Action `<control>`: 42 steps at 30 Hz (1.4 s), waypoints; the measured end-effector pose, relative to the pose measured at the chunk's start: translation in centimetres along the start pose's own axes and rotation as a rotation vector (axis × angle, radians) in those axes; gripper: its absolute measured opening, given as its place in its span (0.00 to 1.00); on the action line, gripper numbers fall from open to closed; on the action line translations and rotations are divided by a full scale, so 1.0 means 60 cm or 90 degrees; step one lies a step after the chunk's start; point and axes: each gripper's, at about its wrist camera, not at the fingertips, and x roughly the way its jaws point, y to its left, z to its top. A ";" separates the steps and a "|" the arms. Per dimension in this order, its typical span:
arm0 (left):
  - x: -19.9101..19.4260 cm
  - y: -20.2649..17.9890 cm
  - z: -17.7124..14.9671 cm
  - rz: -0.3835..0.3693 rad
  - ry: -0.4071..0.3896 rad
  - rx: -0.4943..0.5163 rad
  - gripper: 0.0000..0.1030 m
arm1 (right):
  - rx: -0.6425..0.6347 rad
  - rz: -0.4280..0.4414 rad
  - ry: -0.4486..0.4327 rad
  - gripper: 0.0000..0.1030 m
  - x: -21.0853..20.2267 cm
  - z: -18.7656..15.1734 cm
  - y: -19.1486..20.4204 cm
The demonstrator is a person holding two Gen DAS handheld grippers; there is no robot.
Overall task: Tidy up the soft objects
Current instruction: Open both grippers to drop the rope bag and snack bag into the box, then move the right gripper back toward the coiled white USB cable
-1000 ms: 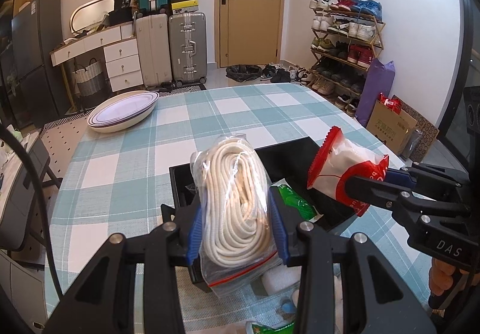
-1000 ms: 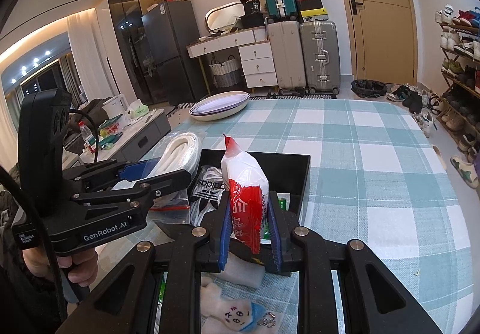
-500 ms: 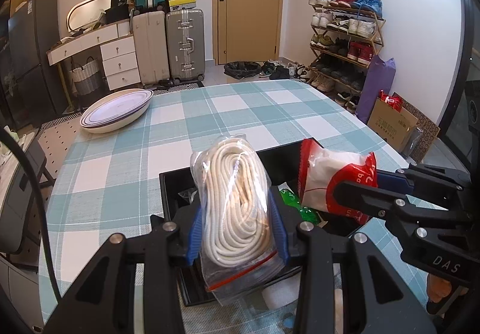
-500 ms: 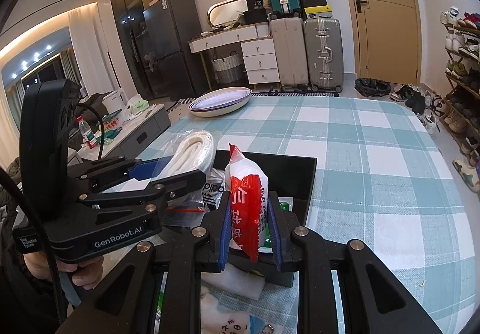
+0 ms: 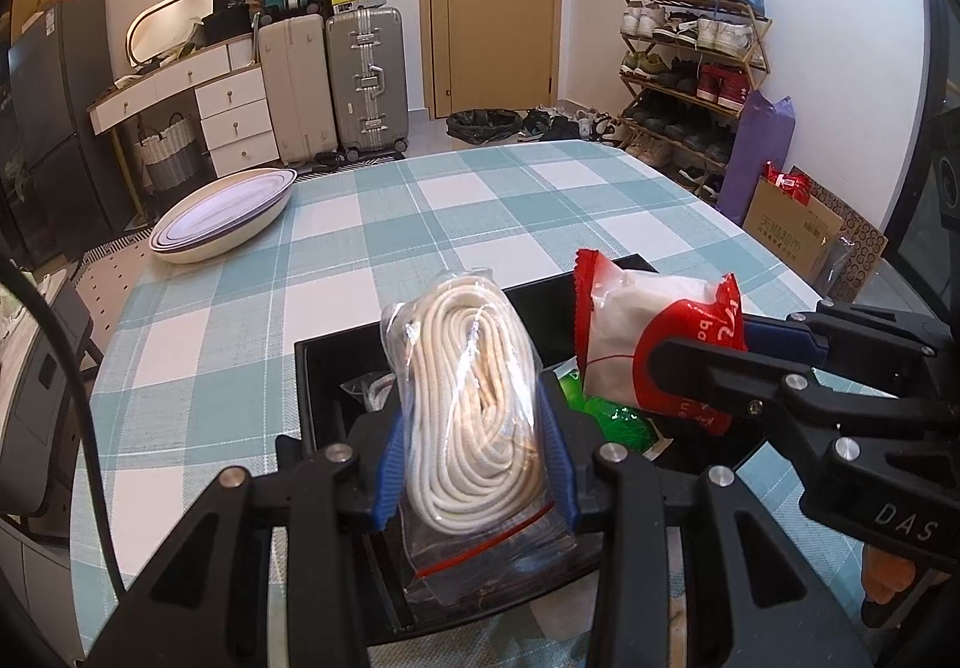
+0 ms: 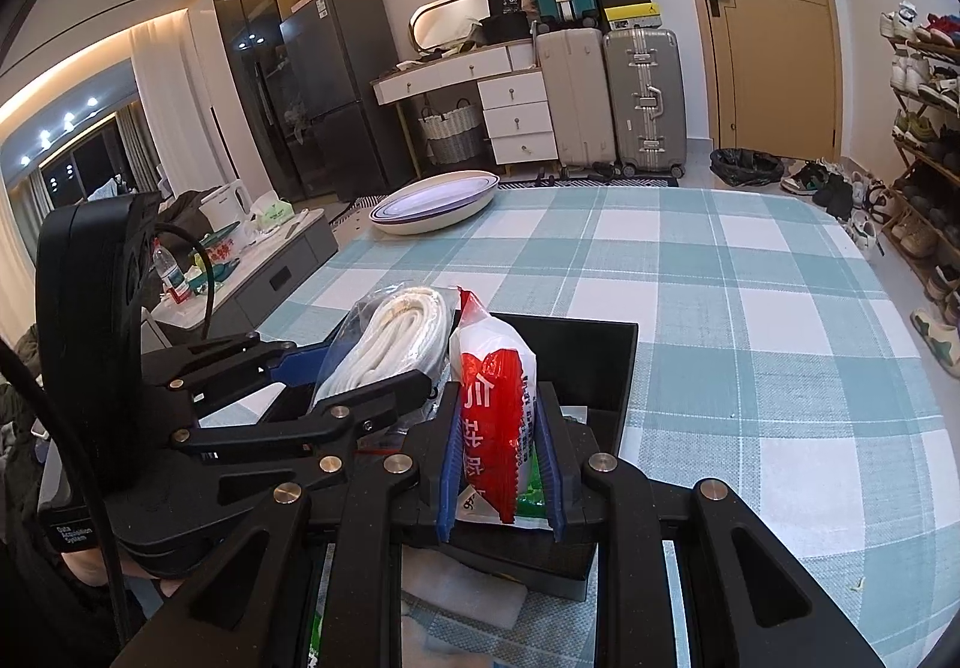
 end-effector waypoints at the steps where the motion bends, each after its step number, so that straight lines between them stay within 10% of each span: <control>1: 0.000 -0.001 0.000 0.000 0.000 0.003 0.38 | -0.002 0.005 0.006 0.22 0.003 0.000 0.000; 9: -0.025 0.000 0.001 -0.007 -0.024 0.005 0.61 | -0.001 -0.017 -0.012 0.37 -0.021 -0.010 -0.013; 17: -0.080 0.002 -0.015 0.018 -0.055 -0.007 1.00 | 0.035 -0.045 -0.042 0.97 -0.080 -0.034 -0.032; 42: -0.215 0.016 -0.135 0.061 -0.079 -0.042 1.00 | 0.034 -0.027 -0.012 1.00 -0.199 -0.155 0.036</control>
